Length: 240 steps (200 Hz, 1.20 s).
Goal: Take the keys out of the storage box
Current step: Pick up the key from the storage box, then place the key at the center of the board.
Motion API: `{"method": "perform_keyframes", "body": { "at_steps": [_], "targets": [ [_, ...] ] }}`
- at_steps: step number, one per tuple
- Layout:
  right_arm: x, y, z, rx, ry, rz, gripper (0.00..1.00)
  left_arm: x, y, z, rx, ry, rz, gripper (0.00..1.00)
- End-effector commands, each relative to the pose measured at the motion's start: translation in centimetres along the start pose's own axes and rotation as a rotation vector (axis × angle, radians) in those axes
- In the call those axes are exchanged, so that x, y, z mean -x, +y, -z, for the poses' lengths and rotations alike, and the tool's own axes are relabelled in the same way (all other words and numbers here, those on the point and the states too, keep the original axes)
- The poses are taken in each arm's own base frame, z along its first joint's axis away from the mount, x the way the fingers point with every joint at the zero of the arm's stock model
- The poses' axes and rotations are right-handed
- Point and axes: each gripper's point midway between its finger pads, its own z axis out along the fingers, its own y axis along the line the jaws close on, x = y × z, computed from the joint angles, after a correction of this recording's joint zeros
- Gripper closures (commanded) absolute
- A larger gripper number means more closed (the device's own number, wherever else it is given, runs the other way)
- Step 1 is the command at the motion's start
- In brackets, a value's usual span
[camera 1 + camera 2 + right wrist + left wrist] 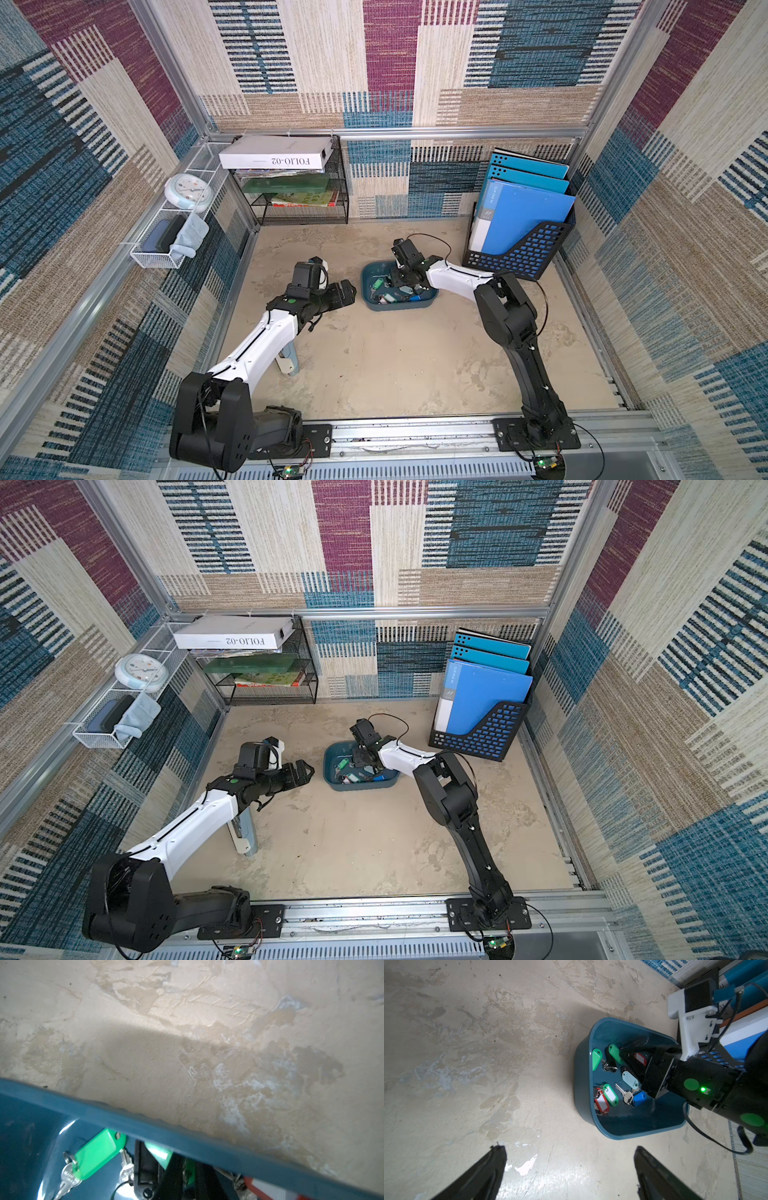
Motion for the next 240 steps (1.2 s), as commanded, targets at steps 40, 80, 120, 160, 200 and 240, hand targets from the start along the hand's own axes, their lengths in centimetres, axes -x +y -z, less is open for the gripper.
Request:
{"method": "perform_keyframes", "body": {
  "at_steps": [40, 80, 120, 160, 200, 240],
  "targets": [
    [2.6, 0.9, 5.3, 0.061, -0.087, 0.02, 1.0, 0.5, -0.3, 0.4, -0.005, -0.015, -0.016, 0.02],
    [2.8, 2.6, 11.3, 0.128, -0.16, 0.083, 1.0, 0.4, -0.5, 0.4, -0.02, -0.012, -0.013, 0.01],
    [-3.3, 5.6, 14.7, 0.245, -0.076, 0.189, 1.0, 0.3, -0.6, 0.6, -0.026, -0.014, -0.007, 0.01],
    [-11.6, 7.0, 16.8, 0.191, 0.027, 0.293, 1.0, 0.1, -0.5, 0.8, -0.021, -0.01, -0.002, 0.01],
    [-17.3, 2.9, 16.1, 0.084, 0.101, 0.183, 1.0, -0.3, -0.4, 0.5, -0.023, 0.004, 0.009, 0.01],
    [-18.3, -0.8, 14.0, -0.095, 0.108, 0.076, 1.0, -0.3, -0.8, 0.6, -0.043, 0.005, 0.011, 0.01]
  ]
}}
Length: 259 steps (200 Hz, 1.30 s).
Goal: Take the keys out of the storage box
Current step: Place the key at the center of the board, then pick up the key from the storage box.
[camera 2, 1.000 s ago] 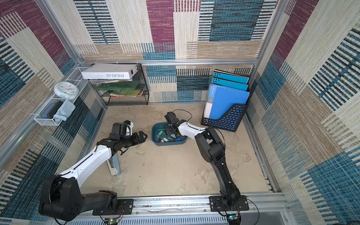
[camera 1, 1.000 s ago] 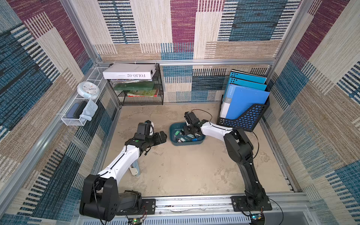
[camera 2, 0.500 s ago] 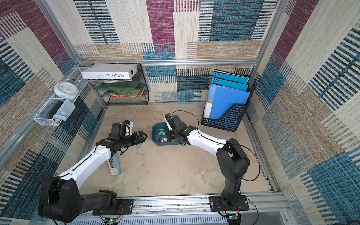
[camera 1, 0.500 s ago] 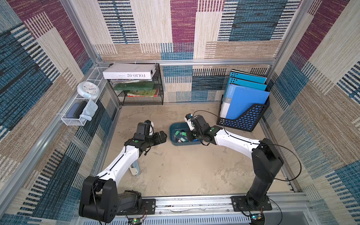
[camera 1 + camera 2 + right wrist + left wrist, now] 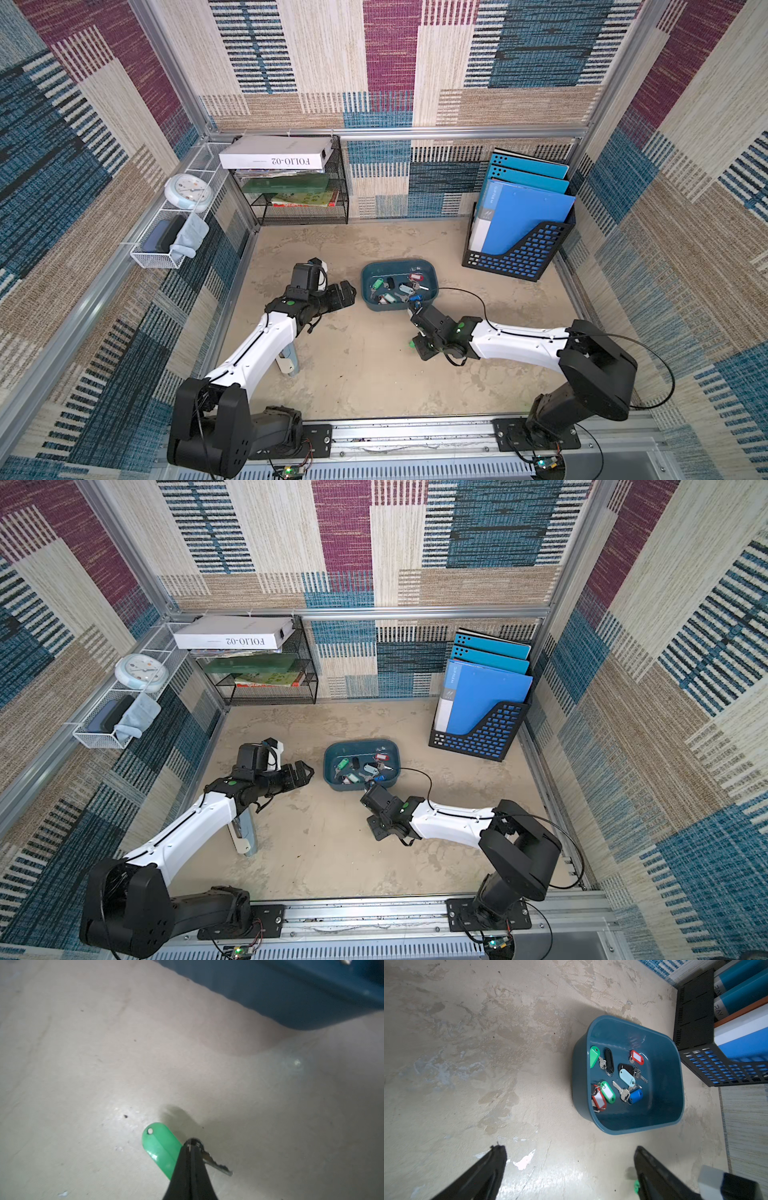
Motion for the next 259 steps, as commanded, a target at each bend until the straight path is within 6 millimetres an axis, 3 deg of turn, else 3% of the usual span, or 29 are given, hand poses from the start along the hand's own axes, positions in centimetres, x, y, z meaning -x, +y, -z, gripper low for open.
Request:
{"method": "perform_keyframes", "body": {
  "at_steps": [1, 65, 77, 104, 129, 152, 166, 192, 209, 220, 237, 259],
  "targets": [
    [0.7, -2.3, -0.7, -0.112, -0.038, -0.111, 1.0, 0.1, -0.5, 0.1, -0.027, -0.004, -0.004, 0.01],
    [1.8, -3.0, -2.0, -0.104, -0.065, -0.177, 1.0, 0.1, -1.3, 0.2, -0.065, 0.007, -0.017, 0.02],
    [1.6, -3.3, -2.4, -0.113, -0.047, -0.173, 0.95, 0.1, -1.7, 0.3, -0.079, 0.01, -0.025, 0.01],
    [1.8, -3.3, -2.2, -0.12, -0.039, -0.145, 0.8, 0.1, -2.7, 0.5, -0.065, 0.004, -0.068, 0.01],
    [2.9, -4.1, -0.3, -0.157, -0.071, -0.126, 0.65, 0.6, -4.7, 1.0, -0.062, 0.009, -0.11, 0.01],
    [4.4, -4.8, 2.5, -0.162, -0.137, -0.122, 0.3, 1.5, -7.2, 1.0, -0.056, 0.004, -0.144, 0.01],
    [5.6, -6.3, 4.9, -0.204, -0.213, -0.159, 0.21, 2.0, -8.8, 0.5, -0.04, 0.001, -0.172, 0.0],
    [7.5, -11.2, 9.7, -0.294, -0.387, -0.307, 0.14, 2.6, -12.1, -3.1, 0.018, 0.034, -0.217, 0.1],
    [7.9, -13.9, 12.4, -0.326, -0.507, -0.397, 0.11, 2.0, -13.6, -7.1, 0.061, 0.118, -0.233, 0.22],
    [8.1, -14.9, 13.9, -0.331, -0.569, -0.435, 0.1, 1.7, -14.7, -9.6, 0.089, 0.153, -0.25, 0.24],
    [7.9, -15.8, 15.1, -0.332, -0.63, -0.457, 0.08, 1.0, -16.1, -12.9, 0.118, 0.184, -0.288, 0.26],
    [7.1, -16.2, 15.1, -0.337, -0.632, -0.459, 0.07, 0.2, -16.2, -16.7, 0.161, 0.237, -0.304, 0.34]
  ]
}}
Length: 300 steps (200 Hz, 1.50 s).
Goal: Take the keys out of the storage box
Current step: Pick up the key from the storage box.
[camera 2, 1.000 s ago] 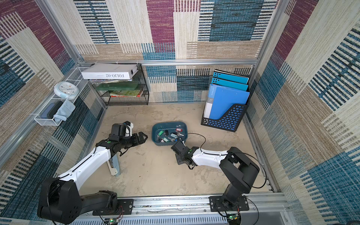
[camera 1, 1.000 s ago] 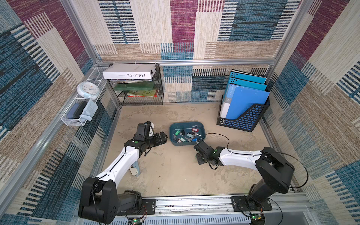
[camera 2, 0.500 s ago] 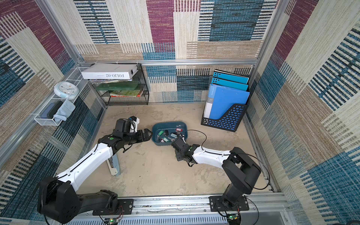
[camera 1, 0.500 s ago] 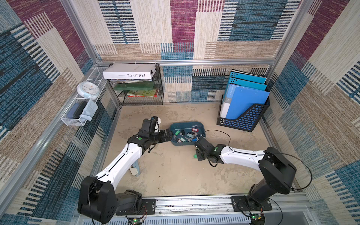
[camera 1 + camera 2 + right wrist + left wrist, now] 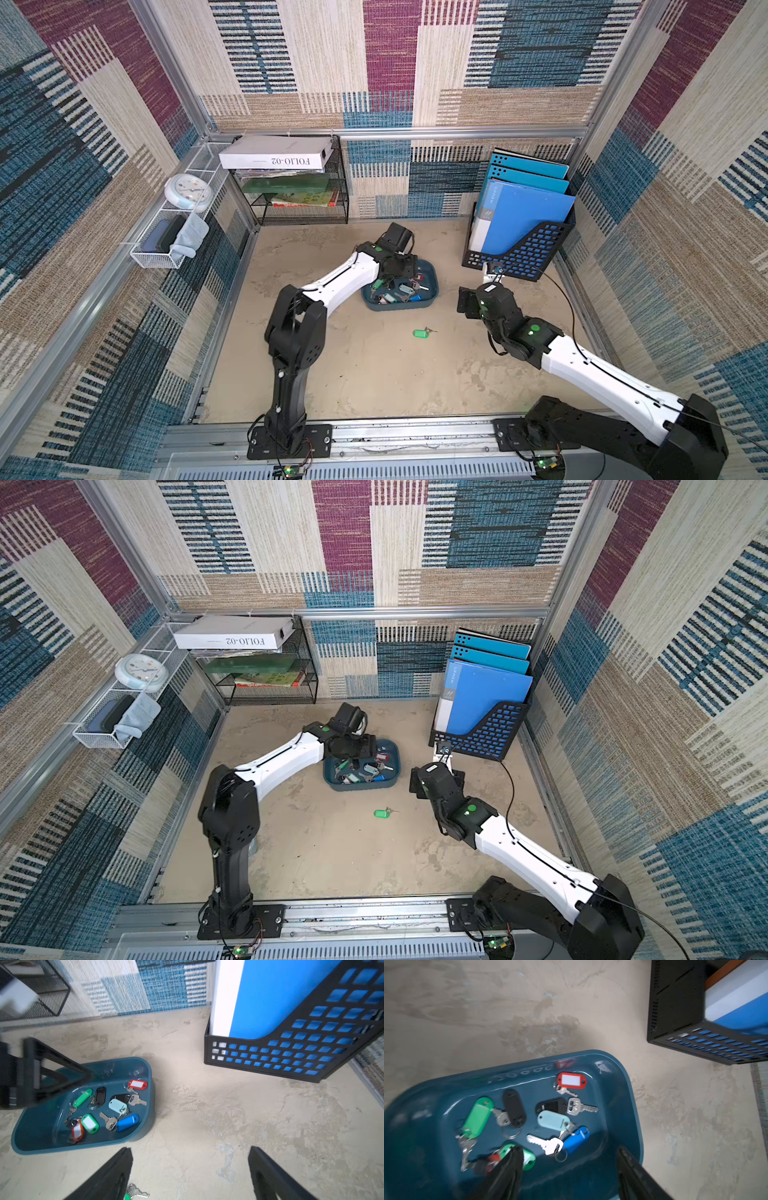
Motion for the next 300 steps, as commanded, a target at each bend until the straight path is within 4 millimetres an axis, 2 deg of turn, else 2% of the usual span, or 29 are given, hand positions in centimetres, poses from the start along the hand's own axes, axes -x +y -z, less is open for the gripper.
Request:
{"method": "perform_keyframes", "body": {
  "at_steps": [1, 28, 61, 95, 104, 126, 145, 170, 185, 198, 225, 251, 270, 300],
  "targets": [
    [0.8, -0.7, 0.2, -0.014, -0.05, -0.023, 0.07, -0.8, 0.8, -2.7, 0.09, 0.076, -0.012, 0.34],
    [-0.3, -1.6, 0.0, -0.038, -0.026, -0.016, 0.07, -0.9, 0.9, -5.9, 0.112, 0.119, -0.002, 0.42],
    [-0.9, -2.0, 0.0, -0.034, -0.02, -0.025, 0.07, -0.7, 2.0, -7.1, 0.178, 0.097, 0.004, 0.45],
    [-0.8, -2.0, -0.2, -0.022, -0.022, -0.022, 0.07, -1.0, 2.1, -8.8, 0.182, 0.116, -0.004, 0.59],
    [-0.9, -2.0, -0.3, -0.023, -0.019, -0.02, 0.07, -1.1, 2.2, -9.1, 0.184, 0.119, 0.001, 0.6],
    [-1.0, -1.9, -0.4, -0.019, -0.017, -0.021, 0.06, -1.4, 2.2, -9.9, 0.171, 0.133, 0.011, 0.69],
    [-1.0, -1.9, -0.4, -0.018, -0.016, -0.022, 0.07, -1.5, 2.5, -10.0, 0.174, 0.135, 0.032, 0.7],
    [-0.9, -2.0, -0.3, -0.017, -0.016, -0.025, 0.07, -1.3, 2.6, -10.0, 0.175, 0.124, 0.033, 0.8],
    [-0.9, -2.0, -0.2, -0.018, -0.019, -0.027, 0.07, -1.2, 2.4, -9.8, 0.165, 0.122, 0.034, 0.9],
    [-0.8, -2.0, -0.2, -0.017, -0.02, -0.028, 0.06, -0.8, 2.1, -9.0, 0.158, 0.112, 0.033, 0.99],
    [-0.8, -1.8, -0.3, -0.009, -0.02, -0.029, 0.06, 0.1, 1.5, -6.8, 0.154, 0.079, 0.015, 1.0],
    [-0.7, -1.4, -0.5, 0.009, -0.024, -0.028, 0.06, 0.6, 1.0, -3.1, 0.138, 0.049, -0.01, 1.0],
    [-0.6, -1.0, -0.7, 0.024, -0.025, -0.021, 0.06, 0.0, 0.9, 0.3, 0.13, 0.037, -0.034, 1.0],
    [-0.7, -0.2, -1.4, 0.042, -0.015, -0.008, 0.06, -2.9, 1.2, 5.4, 0.077, 0.048, -0.056, 1.0]
  ]
}}
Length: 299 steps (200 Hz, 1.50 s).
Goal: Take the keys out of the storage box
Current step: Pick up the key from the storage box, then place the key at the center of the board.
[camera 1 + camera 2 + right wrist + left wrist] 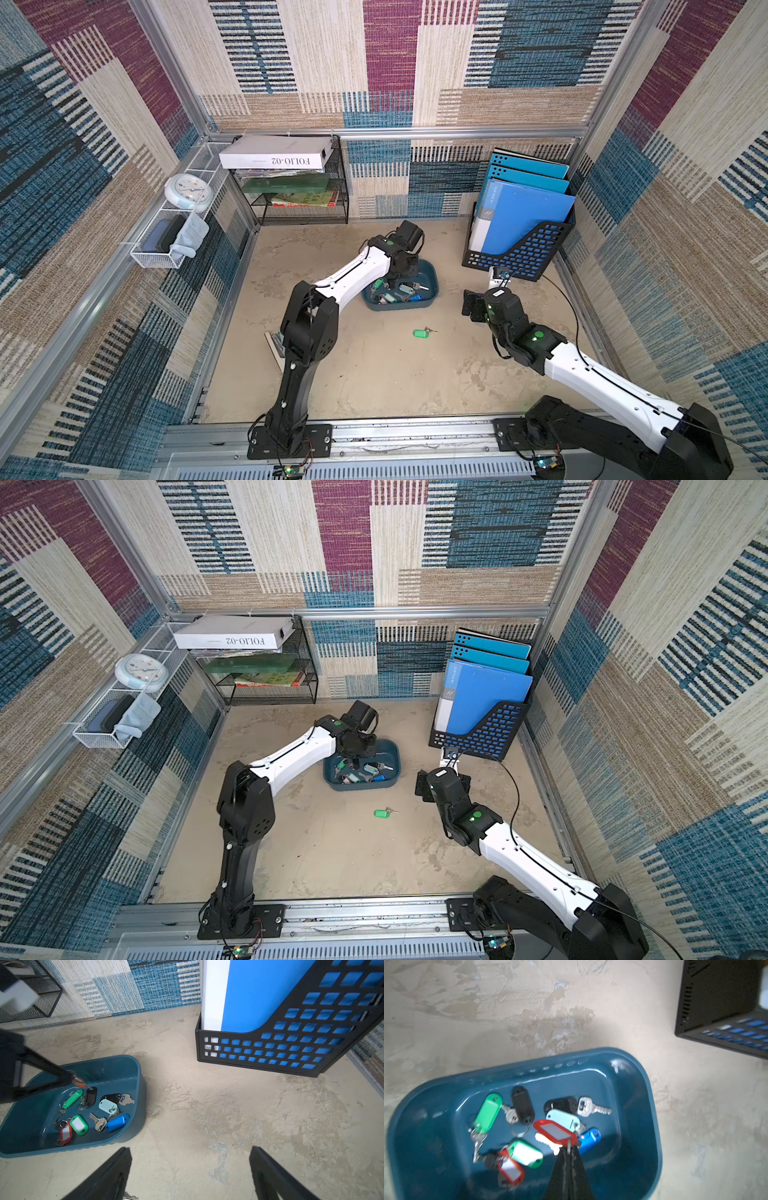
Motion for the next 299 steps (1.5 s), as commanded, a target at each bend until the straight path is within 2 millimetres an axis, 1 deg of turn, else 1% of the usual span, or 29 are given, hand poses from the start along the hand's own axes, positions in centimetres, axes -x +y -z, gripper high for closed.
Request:
{"method": "perform_keyframes", "body": {
  "at_steps": [1, 13, 28, 39, 50, 62, 75, 89, 97, 114, 125, 151, 179, 199, 209, 226, 259, 270, 274, 280, 288, 299],
  "targets": [
    [0.8, 1.0, -0.3, 0.034, -0.022, -0.001, 0.06, -2.2, 0.5, 3.0, -0.037, 0.014, -0.032, 1.0],
    [0.7, 1.4, -0.6, 0.046, -0.017, -0.002, 0.06, -4.0, 1.0, 4.7, -0.059, 0.02, -0.035, 1.0],
    [0.6, 1.8, -0.8, 0.063, -0.011, -0.007, 0.06, -6.6, 0.8, 6.7, -0.102, 0.02, -0.052, 1.0],
    [0.5, 2.1, -0.9, 0.076, -0.004, -0.011, 0.06, -8.8, 0.2, 7.7, -0.149, 0.024, -0.068, 1.0],
    [0.4, 2.3, -1.0, 0.087, -0.002, -0.016, 0.06, -10.8, -1.0, 8.2, -0.218, 0.03, -0.088, 1.0],
    [0.5, 2.6, -1.0, 0.099, 0.0, -0.02, 0.06, -12.9, -1.8, 8.1, -0.275, 0.045, -0.097, 1.0],
    [0.5, 2.8, -0.9, 0.112, 0.004, -0.026, 0.06, -14.6, -1.8, 7.5, -0.292, 0.071, -0.08, 1.0],
    [0.4, 3.0, -0.9, 0.121, 0.011, -0.032, 0.06, -15.8, -1.2, 6.6, -0.267, 0.09, -0.057, 1.0],
    [0.3, 3.0, -0.8, 0.124, 0.014, -0.031, 0.06, -16.2, -0.8, 6.2, -0.243, 0.089, -0.05, 1.0],
    [0.1, 2.9, -0.8, 0.121, 0.024, -0.031, 0.03, -17.4, -0.1, 4.8, -0.194, 0.113, -0.035, 1.0],
    [-0.1, 2.8, -0.9, 0.117, 0.033, -0.028, 0.03, -18.3, 0.0, 3.8, -0.177, 0.136, -0.034, 1.0],
    [-0.4, 2.9, -0.9, 0.118, 0.046, -0.029, 0.03, -19.0, 0.3, 2.0, -0.144, 0.158, -0.031, 1.0],
    [-0.7, 2.8, -0.9, 0.116, 0.062, -0.025, 0.03, -18.9, 1.6, 0.9, -0.052, 0.161, -0.025, 1.0],
    [-0.9, 2.7, -0.9, 0.111, 0.066, -0.024, 0.02, -18.9, 1.8, 0.0, -0.025, 0.169, -0.027, 1.0],
    [-1.0, 2.7, -1.0, 0.112, 0.068, -0.025, 0.02, -19.0, 2.2, -0.5, 0.005, 0.178, -0.021, 1.0],
    [-1.2, 2.7, -1.1, 0.111, 0.074, -0.02, 0.02, -18.8, 3.3, -1.0, 0.063, 0.193, 0.009, 1.0],
    [-1.3, 2.6, -1.2, 0.103, 0.077, -0.014, 0.02, -18.3, 4.1, -1.1, 0.102, 0.188, 0.017, 0.98],
    [-1.3, 2.7, -1.2, 0.106, 0.077, -0.012, 0.02, -18.0, 4.2, -1.0, 0.105, 0.178, 0.016, 0.94],
    [-1.3, 2.7, -1.2, 0.105, 0.078, -0.01, 0.02, -18.0, 4.2, -1.0, 0.104, 0.177, 0.014, 0.9],
    [-1.4, 2.7, -1.3, 0.106, 0.079, -0.009, 0.02, -17.9, 4.1, -1.0, 0.099, 0.179, 0.012, 0.82],
    [-1.4, 2.7, -1.3, 0.107, 0.079, -0.009, 0.02, -17.8, 3.9, -1.0, 0.087, 0.182, 0.01, 0.67],
    [-1.4, 2.8, -1.3, 0.108, 0.081, -0.008, 0.02, -17.7, 3.6, -0.9, 0.076, 0.185, 0.007, 0.53]
  ]
}}
